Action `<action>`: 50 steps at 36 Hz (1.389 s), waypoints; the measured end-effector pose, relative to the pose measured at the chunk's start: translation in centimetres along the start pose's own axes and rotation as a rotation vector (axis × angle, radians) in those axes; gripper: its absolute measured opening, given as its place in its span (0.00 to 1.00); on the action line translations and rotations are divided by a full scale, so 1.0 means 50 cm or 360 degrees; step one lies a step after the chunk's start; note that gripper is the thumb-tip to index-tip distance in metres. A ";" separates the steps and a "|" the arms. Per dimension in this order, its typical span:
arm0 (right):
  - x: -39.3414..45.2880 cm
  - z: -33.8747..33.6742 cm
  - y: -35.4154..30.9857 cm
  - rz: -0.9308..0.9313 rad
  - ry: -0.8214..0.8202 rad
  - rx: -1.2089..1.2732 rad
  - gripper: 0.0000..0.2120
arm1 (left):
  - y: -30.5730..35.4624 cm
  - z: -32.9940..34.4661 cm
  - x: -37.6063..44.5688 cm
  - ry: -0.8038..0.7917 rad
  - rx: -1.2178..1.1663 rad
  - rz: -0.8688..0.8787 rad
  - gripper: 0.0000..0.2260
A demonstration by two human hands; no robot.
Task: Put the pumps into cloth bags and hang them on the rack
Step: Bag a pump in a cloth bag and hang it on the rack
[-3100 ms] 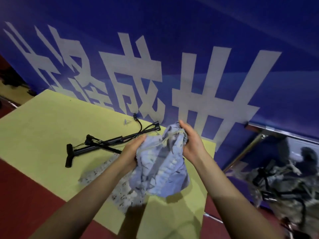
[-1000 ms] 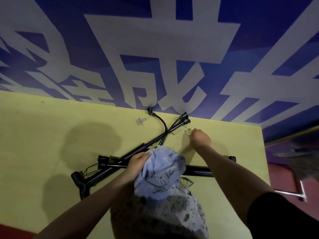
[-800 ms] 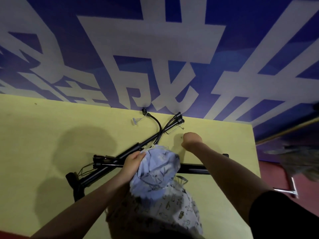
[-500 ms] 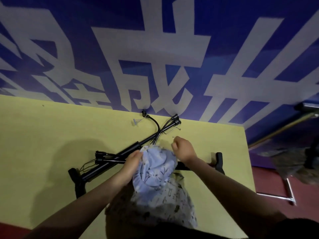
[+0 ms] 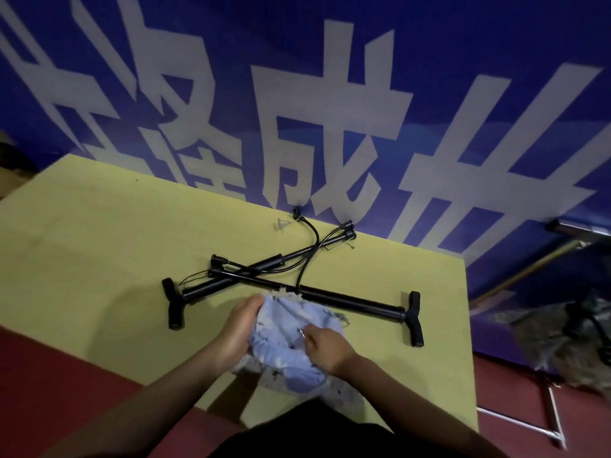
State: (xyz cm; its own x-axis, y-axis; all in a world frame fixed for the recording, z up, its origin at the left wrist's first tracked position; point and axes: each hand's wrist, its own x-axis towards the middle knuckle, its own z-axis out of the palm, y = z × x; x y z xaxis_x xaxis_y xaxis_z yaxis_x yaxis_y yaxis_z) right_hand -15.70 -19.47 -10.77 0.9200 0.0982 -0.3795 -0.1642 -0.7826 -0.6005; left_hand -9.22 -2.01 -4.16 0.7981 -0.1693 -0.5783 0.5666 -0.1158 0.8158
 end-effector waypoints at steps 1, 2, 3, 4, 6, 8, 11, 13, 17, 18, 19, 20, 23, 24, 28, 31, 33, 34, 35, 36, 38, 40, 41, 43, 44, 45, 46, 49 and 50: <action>-0.010 -0.001 0.001 -0.0023 -0.0025 -0.0047 0.11 | -0.013 -0.013 -0.009 0.0052 0.0011 -0.0006 0.17; -0.019 -0.003 0.002 -0.0043 -0.0046 -0.0084 0.10 | -0.027 -0.026 -0.015 0.0085 0.0034 -0.0023 0.17; -0.027 -0.005 0.004 -0.0067 -0.0054 -0.0108 0.09 | -0.040 -0.037 -0.020 0.0093 0.0045 -0.0047 0.17; -0.034 -0.006 0.005 -0.0084 -0.0059 -0.0119 0.09 | -0.053 -0.047 -0.025 0.0096 0.0040 -0.0060 0.17; -0.044 -0.006 0.005 -0.0102 -0.0062 -0.0107 0.11 | -0.071 -0.061 -0.037 0.0148 0.0006 -0.0045 0.16; -0.047 -0.005 0.002 -0.0121 -0.0054 -0.0104 0.12 | -0.078 -0.067 -0.050 0.0195 -0.0024 -0.0030 0.15; -0.052 -0.008 -0.010 -0.0179 -0.0021 -0.0142 0.10 | -0.080 -0.071 -0.066 0.0194 -0.0046 -0.0038 0.15; -0.057 -0.012 -0.018 -0.0215 0.0000 -0.0147 0.09 | -0.080 -0.072 -0.072 0.0197 -0.0031 -0.0022 0.15; -0.063 -0.024 -0.027 -0.0188 0.0030 -0.0170 0.08 | -0.065 -0.065 -0.086 0.0214 0.0011 0.0122 0.13; -0.064 -0.028 -0.028 -0.0172 0.0043 -0.0201 0.11 | -0.062 -0.066 -0.089 0.0203 0.0039 0.0166 0.12; -0.065 -0.032 -0.028 -0.0161 0.0064 -0.0234 0.14 | -0.058 -0.066 -0.093 0.0177 0.0076 0.0205 0.12; -0.068 -0.036 -0.028 -0.0161 0.0094 -0.0264 0.17 | -0.053 -0.063 -0.100 0.0148 0.0106 0.0234 0.13; -0.077 -0.051 -0.019 -0.0207 0.0207 -0.0347 0.20 | -0.054 -0.056 -0.105 0.0087 0.0129 0.0313 0.09; -0.081 -0.056 -0.015 -0.0237 0.0232 -0.0369 0.21 | -0.057 -0.051 -0.109 0.0082 0.0148 0.0336 0.05; -0.094 -0.070 0.010 -0.0326 0.0158 -0.0479 0.27 | -0.074 -0.033 -0.120 -0.0129 0.0281 0.0372 0.06; -0.099 -0.070 0.036 -0.0295 0.0073 -0.0511 0.32 | -0.090 -0.022 -0.120 -0.0284 0.0466 0.0378 0.08; -0.102 -0.067 0.049 -0.0251 0.0027 -0.0478 0.34 | -0.091 -0.015 -0.114 -0.0287 0.0521 0.0397 0.08; -0.104 -0.068 0.052 -0.0219 0.0006 -0.0433 0.34 | -0.089 -0.015 -0.110 -0.0261 0.0531 0.0396 0.09; -0.106 -0.069 0.053 -0.0191 -0.0006 -0.0373 0.34 | -0.088 -0.014 -0.103 -0.0231 0.0515 0.0384 0.09; -0.109 -0.070 0.054 -0.0175 -0.0006 -0.0303 0.33 | -0.084 -0.013 -0.098 -0.0184 0.0502 0.0370 0.09; -0.112 -0.071 0.054 -0.0160 0.0020 -0.0138 0.30 | -0.081 -0.019 -0.077 -0.0099 0.0576 0.0427 0.09; -0.112 -0.071 0.052 -0.0163 0.0102 0.0020 0.23 | -0.077 -0.032 -0.053 -0.0069 0.0690 0.0481 0.10; -0.109 -0.073 0.053 -0.0159 0.0173 0.0100 0.19 | -0.077 -0.040 -0.039 -0.0075 0.0774 0.0497 0.09; -0.096 -0.084 0.056 -0.0123 0.0370 0.0246 0.13 | -0.072 -0.053 -0.011 -0.0107 0.1007 0.0496 0.05; -0.088 -0.090 0.058 -0.0089 0.0461 0.0313 0.11 | -0.071 -0.057 0.001 -0.0117 0.1141 0.0497 0.03; -0.078 -0.099 0.062 -0.0043 0.0533 0.0388 0.09 | -0.069 -0.058 0.012 -0.0132 0.1263 0.0513 0.05; -0.069 -0.108 0.069 0.0011 0.0579 0.0446 0.08 | -0.067 -0.055 0.025 -0.0148 0.1363 0.0526 0.07; -0.040 -0.133 0.097 0.0175 0.0621 0.0357 0.09 | -0.058 -0.043 0.065 -0.0098 0.1524 0.0564 0.14; -0.030 -0.140 0.107 0.0232 0.0590 0.0267 0.10 | -0.053 -0.039 0.080 -0.0066 0.1528 0.0567 0.15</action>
State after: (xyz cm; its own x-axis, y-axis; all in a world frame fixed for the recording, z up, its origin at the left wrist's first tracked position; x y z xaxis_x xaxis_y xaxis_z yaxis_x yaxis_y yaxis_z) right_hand -15.49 -28.13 -8.49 0.9435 -0.2573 -0.2089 -0.3294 -0.6581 -0.6770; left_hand -7.14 -0.45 -8.65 0.8699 -0.3789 -0.3159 -0.1199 -0.7836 0.6096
